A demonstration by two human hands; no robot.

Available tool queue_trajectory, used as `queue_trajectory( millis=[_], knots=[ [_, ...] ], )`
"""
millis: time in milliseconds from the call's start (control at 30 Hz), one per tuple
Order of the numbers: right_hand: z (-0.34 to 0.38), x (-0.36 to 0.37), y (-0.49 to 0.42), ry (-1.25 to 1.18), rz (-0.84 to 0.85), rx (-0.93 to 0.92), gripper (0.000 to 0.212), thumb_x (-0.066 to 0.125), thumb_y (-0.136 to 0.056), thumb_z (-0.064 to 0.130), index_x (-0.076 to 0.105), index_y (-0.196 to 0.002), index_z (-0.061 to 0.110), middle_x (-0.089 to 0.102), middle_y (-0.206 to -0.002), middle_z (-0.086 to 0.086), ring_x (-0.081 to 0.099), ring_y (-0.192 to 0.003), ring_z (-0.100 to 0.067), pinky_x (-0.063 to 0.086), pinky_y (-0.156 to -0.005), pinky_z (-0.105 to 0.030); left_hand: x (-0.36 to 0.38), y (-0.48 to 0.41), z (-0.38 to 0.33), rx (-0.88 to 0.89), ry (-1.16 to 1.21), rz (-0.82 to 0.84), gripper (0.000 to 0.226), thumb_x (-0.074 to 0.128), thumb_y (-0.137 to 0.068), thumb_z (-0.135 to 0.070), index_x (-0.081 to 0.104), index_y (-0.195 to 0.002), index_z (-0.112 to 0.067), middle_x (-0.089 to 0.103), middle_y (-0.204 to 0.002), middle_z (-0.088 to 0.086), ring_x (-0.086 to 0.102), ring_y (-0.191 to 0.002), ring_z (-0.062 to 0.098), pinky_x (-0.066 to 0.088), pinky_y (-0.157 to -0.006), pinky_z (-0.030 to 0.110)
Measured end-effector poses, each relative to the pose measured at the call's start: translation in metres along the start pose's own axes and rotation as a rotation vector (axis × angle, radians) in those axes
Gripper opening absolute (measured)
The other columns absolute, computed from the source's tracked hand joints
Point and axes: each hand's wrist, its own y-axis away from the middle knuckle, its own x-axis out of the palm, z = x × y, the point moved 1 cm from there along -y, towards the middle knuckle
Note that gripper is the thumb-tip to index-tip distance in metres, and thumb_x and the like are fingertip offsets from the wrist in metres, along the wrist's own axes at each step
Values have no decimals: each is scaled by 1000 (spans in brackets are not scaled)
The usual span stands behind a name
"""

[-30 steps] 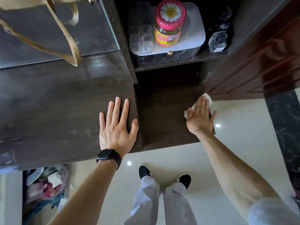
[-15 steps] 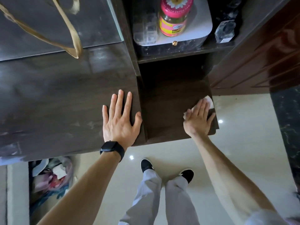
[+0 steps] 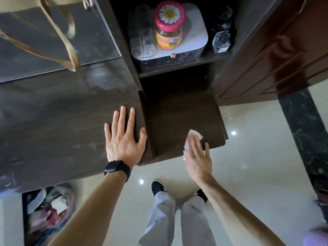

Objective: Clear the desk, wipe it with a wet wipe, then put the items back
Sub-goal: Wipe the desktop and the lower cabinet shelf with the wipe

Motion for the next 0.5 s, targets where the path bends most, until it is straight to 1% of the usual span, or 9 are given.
queue_trajectory(
  millis=[33, 100, 167, 200, 233, 300, 367, 400, 500],
  knots=[
    [-15, -4, 2, 0, -14, 106, 54, 37, -105, 31, 30, -154, 8, 32, -160, -9, 26, -150, -19, 32, -115, -51, 0, 0, 0, 0, 0, 3, 65, 35, -99, -50, 15, -157, -31, 7, -166, -4, 0, -152, 16, 4, -123, 48],
    [-36, -11, 8, -46, -2, 277, 52, 40, -103, 27, 36, -150, 3, 40, -155, -15, 39, -143, -26, 45, -101, -50, -1, 2, 1, 11, -3, 5, 65, 35, -99, -50, 15, -157, -31, 7, -166, -4, -1, -152, 16, 4, -123, 48],
    [-47, -19, 14, -32, 128, 355, 52, 56, -95, 16, 44, -142, -4, 47, -148, -21, 51, -133, -35, 53, -83, -45, -1, 1, 2, 25, -14, 15, 65, 33, -100, -51, 12, -158, -30, 4, -166, -4, -2, -153, 16, 3, -123, 47],
    [-49, -27, 18, -13, 212, 363, 55, 63, -89, 11, 47, -139, -5, 48, -146, -23, 55, -126, -38, 55, -78, -43, -1, 2, 2, 32, -24, 25, 64, 31, -101, -51, 11, -158, -29, 3, -166, -4, -2, -153, 17, 3, -123, 47],
    [-49, -41, 23, -5, 293, 363, 55, 64, -87, 9, 47, -139, -4, 49, -145, -22, 59, -120, -37, 54, -78, -42, -2, 2, 1, 37, -33, 34, 63, 29, -101, -51, 12, -158, -28, 3, -166, -3, -2, -153, 18, 4, -123, 48],
    [-46, -68, 37, -18, 320, 327, 40, 50, -94, 11, 49, -133, 6, 56, -137, -13, 61, -114, -30, 51, -85, -38, -6, 8, -3, 39, -44, 57, 61, 25, -103, -48, 17, -158, -22, 9, -165, 3, 6, -152, 23, 11, -121, 51],
    [-39, -94, 58, -99, 408, 328, 27, 44, -98, 15, 54, -122, 12, 64, -123, -7, 63, -112, -28, 50, -86, -34, -13, 20, -10, 54, -52, 93, 60, 24, -103, -42, 23, -156, -15, 16, -164, 9, 14, -151, 28, 21, -118, 55],
    [-38, -107, 70, -164, 397, 353, 23, 44, -98, 17, 56, -118, 14, 66, -119, -5, 64, -110, -27, 50, -84, -33, -17, 30, -14, 62, -60, 137, 59, 25, -103, -40, 22, -156, -14, 14, -164, 10, 13, -151, 29, 23, -118, 55],
    [-42, -136, 111, -395, 295, 436, 9, 43, -96, 17, 51, -94, 20, 69, -98, -1, 66, -97, -30, 45, -71, -32, -30, 68, -32, 54, -59, 349, 67, 35, -101, -39, 9, -158, -15, -4, -165, 10, -2, -152, 30, 17, -119, 52]
  ],
)
